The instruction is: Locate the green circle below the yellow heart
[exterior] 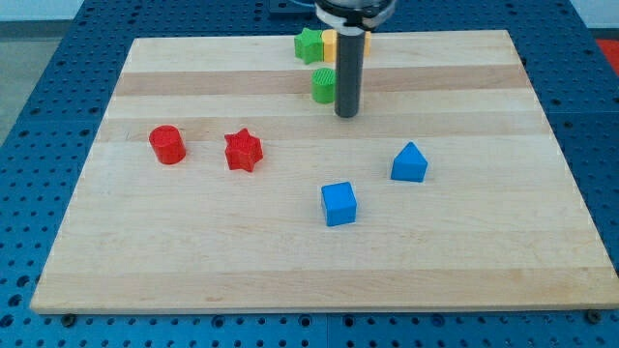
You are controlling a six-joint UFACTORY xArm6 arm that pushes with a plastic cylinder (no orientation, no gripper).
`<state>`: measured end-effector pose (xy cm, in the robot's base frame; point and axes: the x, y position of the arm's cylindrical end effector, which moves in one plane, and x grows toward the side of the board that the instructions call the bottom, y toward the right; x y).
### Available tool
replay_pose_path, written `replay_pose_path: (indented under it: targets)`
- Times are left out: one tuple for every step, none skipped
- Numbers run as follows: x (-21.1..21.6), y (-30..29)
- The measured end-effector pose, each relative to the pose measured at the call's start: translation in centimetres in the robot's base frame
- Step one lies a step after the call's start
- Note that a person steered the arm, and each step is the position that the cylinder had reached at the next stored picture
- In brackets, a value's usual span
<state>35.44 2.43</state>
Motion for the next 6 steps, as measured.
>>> replay_pose_path:
  targets:
    - [-2.3,-0.9]
    - [-4.4,-0.9]
    - [-2.1,-2.3]
    - [0.0,-6.5]
    - [-1.9,-8.0]
    - [-5.7,-7.6]
